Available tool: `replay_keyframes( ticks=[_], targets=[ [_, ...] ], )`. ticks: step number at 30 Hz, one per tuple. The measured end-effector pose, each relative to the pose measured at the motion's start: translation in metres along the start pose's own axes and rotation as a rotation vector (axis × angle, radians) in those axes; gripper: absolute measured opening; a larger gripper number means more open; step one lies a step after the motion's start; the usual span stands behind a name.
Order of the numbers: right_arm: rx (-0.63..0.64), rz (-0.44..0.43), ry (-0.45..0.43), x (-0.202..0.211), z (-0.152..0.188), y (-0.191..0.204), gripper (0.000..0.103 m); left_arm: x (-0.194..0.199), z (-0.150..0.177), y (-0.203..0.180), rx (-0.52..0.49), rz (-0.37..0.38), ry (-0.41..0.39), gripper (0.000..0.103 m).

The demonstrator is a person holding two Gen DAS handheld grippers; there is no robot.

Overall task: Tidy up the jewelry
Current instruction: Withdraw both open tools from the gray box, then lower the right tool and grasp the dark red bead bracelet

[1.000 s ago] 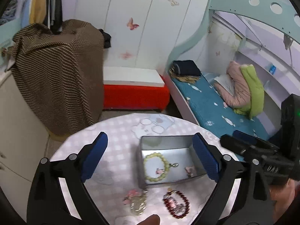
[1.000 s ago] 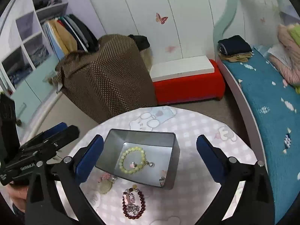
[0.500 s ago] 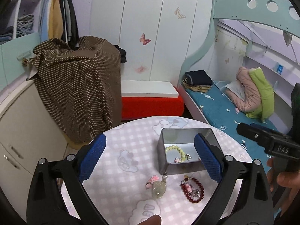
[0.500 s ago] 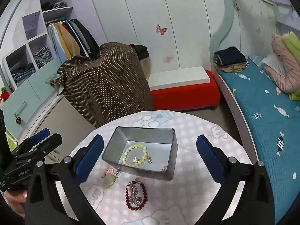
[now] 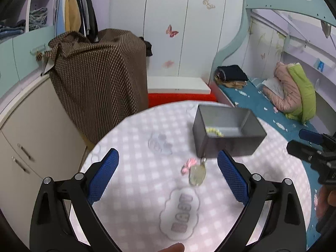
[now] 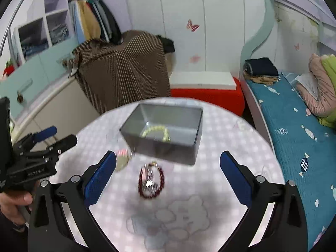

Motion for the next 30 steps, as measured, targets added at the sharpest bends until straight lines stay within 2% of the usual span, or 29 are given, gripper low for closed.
replay_keyframes(
  ticks=[4,7,10,11,15,22,27,30],
  targets=[
    [0.029,-0.011,0.042,-0.012,0.015,0.009,0.095,-0.004,0.018,0.004,0.015,-0.001,0.03,0.095],
    [0.063,-0.017,0.073,-0.024,0.024,0.019,0.09,-0.007,0.03,0.004,0.016,-0.001,0.049,0.095],
    [0.083,-0.023,0.102,-0.034,0.032,0.027,0.074,-0.009,0.036,0.003,0.019,0.002,0.063,0.095],
    [0.089,-0.026,0.113,-0.038,0.034,0.028,0.065,-0.009,0.037,0.004,0.022,0.003,0.066,0.095],
    [0.105,-0.039,0.145,-0.053,0.039,0.035,0.05,-0.012,0.041,0.004,0.027,0.008,0.076,0.095],
    [0.133,-0.058,0.192,-0.078,0.042,0.042,0.035,-0.016,0.045,0.002,0.03,0.015,0.089,0.095],
    [0.137,-0.079,0.213,-0.089,0.045,0.044,0.019,-0.02,0.047,0.0,0.029,0.019,0.1,0.095],
    [0.147,-0.073,0.224,-0.095,0.047,0.043,0.014,-0.023,0.048,-0.001,0.027,0.022,0.106,0.095]
  ],
)
Point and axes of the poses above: each gripper's, at about its wrist camera, not at the fingertips, and x roughly against the way its jaws point, y to its left, z to its underside, the point moved 6 cm from there along -x, roughly the way its jaws point
